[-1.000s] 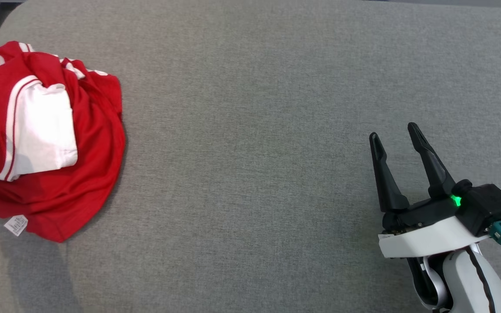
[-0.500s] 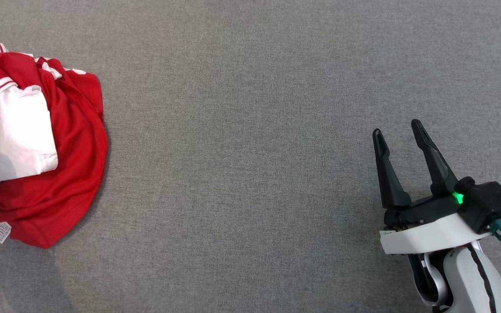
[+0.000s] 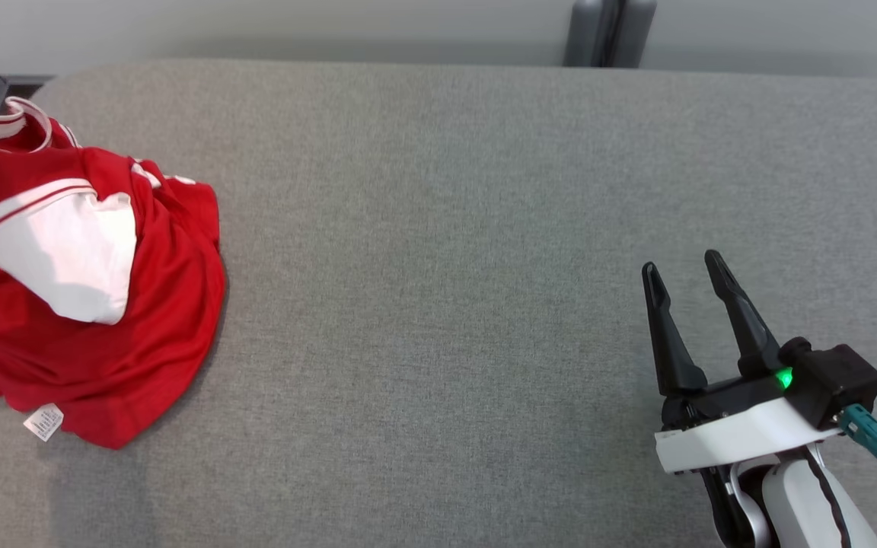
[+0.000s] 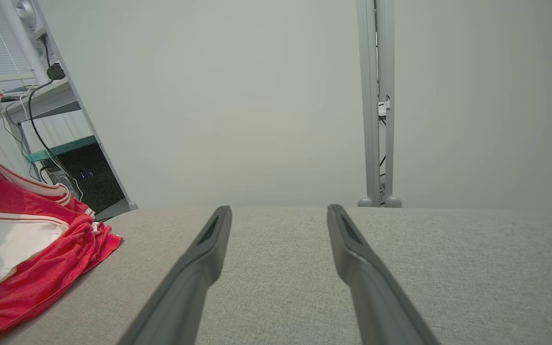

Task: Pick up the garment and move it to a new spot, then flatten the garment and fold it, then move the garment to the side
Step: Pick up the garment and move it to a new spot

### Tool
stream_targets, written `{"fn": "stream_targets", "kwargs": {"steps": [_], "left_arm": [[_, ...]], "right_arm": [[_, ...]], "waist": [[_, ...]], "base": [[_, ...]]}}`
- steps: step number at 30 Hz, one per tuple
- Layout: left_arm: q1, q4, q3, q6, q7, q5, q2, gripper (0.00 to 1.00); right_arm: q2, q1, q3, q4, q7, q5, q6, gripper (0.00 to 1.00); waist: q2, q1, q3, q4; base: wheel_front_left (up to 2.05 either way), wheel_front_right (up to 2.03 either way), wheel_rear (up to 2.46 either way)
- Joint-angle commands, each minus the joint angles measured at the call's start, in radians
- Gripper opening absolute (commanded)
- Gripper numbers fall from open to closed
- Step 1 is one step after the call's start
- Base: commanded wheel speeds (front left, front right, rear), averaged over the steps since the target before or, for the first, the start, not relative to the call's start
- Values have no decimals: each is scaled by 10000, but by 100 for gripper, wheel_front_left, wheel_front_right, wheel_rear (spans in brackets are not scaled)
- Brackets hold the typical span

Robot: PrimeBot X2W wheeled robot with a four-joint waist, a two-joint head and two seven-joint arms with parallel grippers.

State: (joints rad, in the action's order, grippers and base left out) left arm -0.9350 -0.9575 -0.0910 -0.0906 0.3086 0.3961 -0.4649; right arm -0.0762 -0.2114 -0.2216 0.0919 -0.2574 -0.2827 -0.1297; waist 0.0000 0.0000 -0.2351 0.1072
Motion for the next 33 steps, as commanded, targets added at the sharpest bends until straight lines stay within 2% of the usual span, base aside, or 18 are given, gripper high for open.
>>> {"fn": "stream_targets", "kwargs": {"steps": [1,6,12,22,28,33], "left_arm": [[-257,250,-129,-121,42,-13,149,0],[-437,1126,-593,-254,304,-125,405,0],[-205,3066,-1226,-330,985,83,984,0],[-74,6409,-1967,-168,2500,995,2773,0],[-776,7355,-2150,56,2277,1369,3667,0],[-857,7517,-2287,343,1925,1884,3999,0]], "right_arm": [[-15,169,47,49,-94,-79,-21,100],[67,407,92,154,-92,-210,-19,100],[158,698,274,55,-90,-446,-21,100],[188,874,656,20,-91,-330,-21,100],[191,719,901,-94,-92,-304,-21,100],[164,743,1159,-219,-92,-298,-19,100]], "waist": [[0,0,428,-89],[0,0,912,-324],[0,0,1534,-939],[0,0,2175,-2157],[0,0,2030,-2754],[0,0,1773,-2940]], "base": [[0,0,0],[0,0,0],[0,0,0],[0,0,0],[0,0,0],[0,0,0]]}}
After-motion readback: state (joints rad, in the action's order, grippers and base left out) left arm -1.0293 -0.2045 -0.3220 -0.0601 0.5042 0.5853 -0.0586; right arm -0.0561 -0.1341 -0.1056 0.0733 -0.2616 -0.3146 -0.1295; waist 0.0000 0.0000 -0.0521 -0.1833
